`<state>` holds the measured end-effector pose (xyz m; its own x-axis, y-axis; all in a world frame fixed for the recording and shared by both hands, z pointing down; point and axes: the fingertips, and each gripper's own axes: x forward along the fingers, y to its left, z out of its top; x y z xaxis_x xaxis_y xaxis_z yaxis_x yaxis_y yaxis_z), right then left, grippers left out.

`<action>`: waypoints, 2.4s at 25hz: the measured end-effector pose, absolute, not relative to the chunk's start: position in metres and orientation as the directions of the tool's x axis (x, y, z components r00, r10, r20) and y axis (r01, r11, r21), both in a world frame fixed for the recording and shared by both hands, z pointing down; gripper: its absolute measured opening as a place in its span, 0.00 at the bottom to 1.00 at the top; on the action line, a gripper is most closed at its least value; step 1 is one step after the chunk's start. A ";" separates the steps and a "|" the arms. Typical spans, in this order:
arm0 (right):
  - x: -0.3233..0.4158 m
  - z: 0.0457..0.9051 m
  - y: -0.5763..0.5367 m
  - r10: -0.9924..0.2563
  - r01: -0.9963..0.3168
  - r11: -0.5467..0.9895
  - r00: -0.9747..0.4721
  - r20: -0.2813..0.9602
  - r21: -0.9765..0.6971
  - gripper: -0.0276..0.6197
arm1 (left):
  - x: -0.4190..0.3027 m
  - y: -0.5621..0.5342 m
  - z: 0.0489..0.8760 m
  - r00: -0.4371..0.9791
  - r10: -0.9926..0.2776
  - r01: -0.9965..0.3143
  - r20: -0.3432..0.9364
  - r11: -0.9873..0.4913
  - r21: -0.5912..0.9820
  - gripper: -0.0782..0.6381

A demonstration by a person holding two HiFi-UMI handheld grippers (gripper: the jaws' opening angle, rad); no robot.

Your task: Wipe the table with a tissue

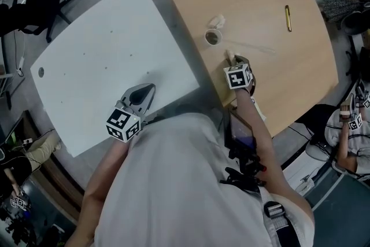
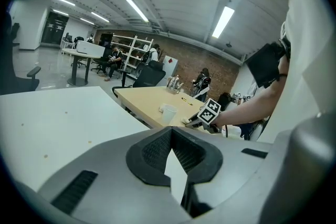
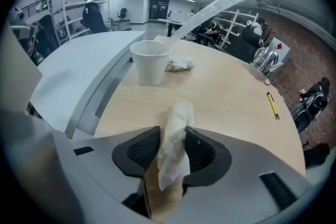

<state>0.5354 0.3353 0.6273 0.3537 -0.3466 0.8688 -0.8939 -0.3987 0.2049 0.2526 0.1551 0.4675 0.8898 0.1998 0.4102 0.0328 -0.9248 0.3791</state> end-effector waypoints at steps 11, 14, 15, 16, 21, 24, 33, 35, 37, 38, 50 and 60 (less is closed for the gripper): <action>0.527 0.603 0.325 -0.474 -0.891 -0.454 0.267 0.839 0.027 0.18 | 0.252 0.161 0.466 0.895 0.170 0.008 0.412 -0.930 0.367 0.12; 0.508 0.591 0.327 -0.520 -0.891 -0.451 0.226 0.824 -0.040 0.18 | 0.255 0.172 0.467 0.898 0.181 0.019 0.402 -0.926 0.376 0.12; 0.502 0.588 0.328 -0.530 -0.892 -0.448 0.216 0.820 -0.054 0.18 | 0.255 0.174 0.468 0.898 0.183 0.021 0.399 -0.926 0.378 0.12; 0.494 0.587 0.322 -0.543 -0.898 -0.434 0.201 0.816 -0.067 0.18 | 0.253 0.171 0.466 0.900 0.174 0.014 0.399 -0.927 0.374 0.12; 0.454 0.560 0.275 -0.617 -0.960 -0.263 0.092 0.781 -0.094 0.18 | 0.250 0.157 0.455 0.919 0.083 -0.065 0.385 -0.932 0.356 0.12; 0.428 0.551 0.264 -0.622 -0.983 -0.154 0.016 0.783 -0.102 0.18 | 0.248 0.159 0.456 0.922 0.061 -0.090 0.383 -0.927 0.364 0.12; 0.373 0.539 0.203 -0.617 -0.984 0.121 -0.180 0.766 -0.135 0.18 | 0.218 0.153 0.453 0.915 -0.078 -0.233 0.397 -0.904 0.358 0.12; 0.367 0.540 0.195 -0.614 -0.979 0.157 -0.201 0.763 -0.132 0.18 | 0.207 0.152 0.453 0.909 -0.114 -0.267 0.400 -0.897 0.351 0.12; 0.359 0.539 0.186 -0.610 -0.972 0.188 -0.226 0.759 -0.138 0.18 | 0.195 0.151 0.453 0.904 -0.151 -0.304 0.401 -0.885 0.353 0.12; 0.355 0.537 0.181 -0.609 -0.969 0.202 -0.238 0.757 -0.142 0.18 | 0.188 0.151 0.452 0.901 -0.167 -0.321 0.399 -0.877 0.357 0.12; 0.326 0.541 0.145 -0.652 -0.974 0.181 -0.225 0.724 -0.140 0.17 | 0.142 0.142 0.461 0.908 -0.200 -0.343 0.368 -0.860 0.378 0.12; 0.324 0.561 0.127 -0.717 -0.967 0.054 -0.211 0.664 -0.249 0.17 | 0.097 0.119 0.470 0.910 -0.181 -0.330 0.372 -0.861 0.386 0.12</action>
